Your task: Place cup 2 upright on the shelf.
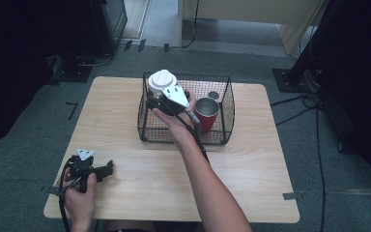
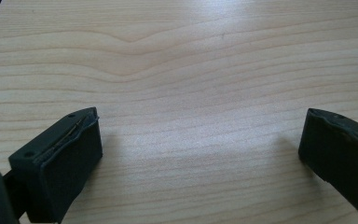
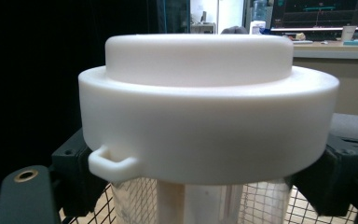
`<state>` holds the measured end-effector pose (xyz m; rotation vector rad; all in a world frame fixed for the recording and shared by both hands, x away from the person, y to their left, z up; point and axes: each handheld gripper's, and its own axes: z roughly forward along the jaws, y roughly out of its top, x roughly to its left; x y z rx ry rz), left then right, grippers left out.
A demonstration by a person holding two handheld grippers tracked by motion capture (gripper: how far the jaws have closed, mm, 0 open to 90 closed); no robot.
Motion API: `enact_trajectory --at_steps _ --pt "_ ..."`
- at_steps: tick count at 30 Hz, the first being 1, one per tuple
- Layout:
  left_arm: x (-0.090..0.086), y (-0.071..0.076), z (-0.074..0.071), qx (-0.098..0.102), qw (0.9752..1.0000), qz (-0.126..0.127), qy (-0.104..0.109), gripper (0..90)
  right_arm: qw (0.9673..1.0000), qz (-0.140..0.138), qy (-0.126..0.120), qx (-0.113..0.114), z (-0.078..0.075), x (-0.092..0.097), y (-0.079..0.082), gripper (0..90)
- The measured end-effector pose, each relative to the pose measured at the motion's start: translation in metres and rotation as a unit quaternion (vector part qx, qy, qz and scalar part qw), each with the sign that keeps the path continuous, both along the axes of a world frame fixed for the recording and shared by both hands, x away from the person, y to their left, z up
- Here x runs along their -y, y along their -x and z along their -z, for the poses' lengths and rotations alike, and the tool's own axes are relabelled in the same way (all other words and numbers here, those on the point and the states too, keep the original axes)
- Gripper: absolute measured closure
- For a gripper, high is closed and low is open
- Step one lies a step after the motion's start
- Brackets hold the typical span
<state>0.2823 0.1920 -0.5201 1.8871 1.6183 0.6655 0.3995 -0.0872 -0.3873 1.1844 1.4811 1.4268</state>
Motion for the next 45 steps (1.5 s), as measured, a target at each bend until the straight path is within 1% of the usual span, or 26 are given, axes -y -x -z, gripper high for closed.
enact_trajectory --at_steps 4,8,11,13,17,19,20,21,23,27,30,34,39,41,45 --pt "0.000 0.000 0.000 0.000 1.0000 0.000 0.000 0.0 0.9999 0.002 -0.004 -0.009 0.004 -0.001 -0.008 15.7" --pt "0.000 0.000 0.000 0.000 1.0000 0.000 0.000 0.0 0.9999 0.008 0.002 -0.011 0.010 -0.001 -0.017 15.7" --pt "0.000 0.000 0.000 -0.001 1.0000 0.000 0.000 0.0 0.9998 0.011 -0.005 -0.018 0.013 -0.001 -0.023 15.7" --pt "0.000 0.000 0.000 -0.001 1.0000 0.000 0.000 0.0 0.9996 0.018 -0.006 -0.020 0.016 0.000 -0.027 15.7" --pt "0.000 0.000 0.000 -0.001 1.0000 0.001 -0.001 0.0 0.9992 0.024 0.011 -0.031 0.025 0.000 -0.034 15.7" --pt "0.000 0.000 0.000 -0.001 1.0000 0.001 -0.001 0.0 0.9988 0.028 0.013 -0.039 0.029 0.000 -0.036 15.7" --pt "0.000 0.000 0.000 -0.001 1.0000 0.001 -0.001 0.0 0.9986 0.028 0.011 -0.043 0.030 0.000 -0.037 15.6" --pt "0.000 0.000 0.000 -0.001 1.0000 0.001 -0.001 0.0 0.9983 0.028 0.006 -0.051 0.031 0.000 -0.038 15.6" --pt "0.000 0.000 0.000 -0.001 1.0000 0.001 -0.001 0.0 0.9982 0.027 -0.002 -0.053 0.031 0.000 -0.040 15.6" --pt "0.000 0.000 0.000 -0.001 1.0000 0.001 -0.001 0.0 0.9981 0.027 0.018 -0.053 0.031 -0.002 -0.043 15.6" --pt "0.000 0.000 0.000 -0.002 1.0000 0.001 -0.001 0.0 0.9979 0.032 0.016 -0.055 0.033 -0.002 -0.047 15.6" --pt "0.000 0.000 0.000 -0.001 1.0000 0.001 -0.001 0.0 0.9975 0.031 0.025 -0.058 0.037 -0.003 -0.050 15.6" --pt "0.000 0.000 0.000 -0.001 1.0000 0.001 -0.001 0.0 0.9971 0.027 0.025 -0.067 0.042 -0.005 -0.052 15.6" --pt "0.000 0.000 0.000 -0.001 1.0000 0.001 -0.001 0.0 0.9968 0.027 0.020 -0.072 0.044 -0.006 -0.053 15.6" --pt "0.000 0.000 0.000 -0.001 1.0000 0.001 -0.001 0.0 0.9967 0.028 0.013 -0.074 0.046 -0.006 -0.056 15.5"
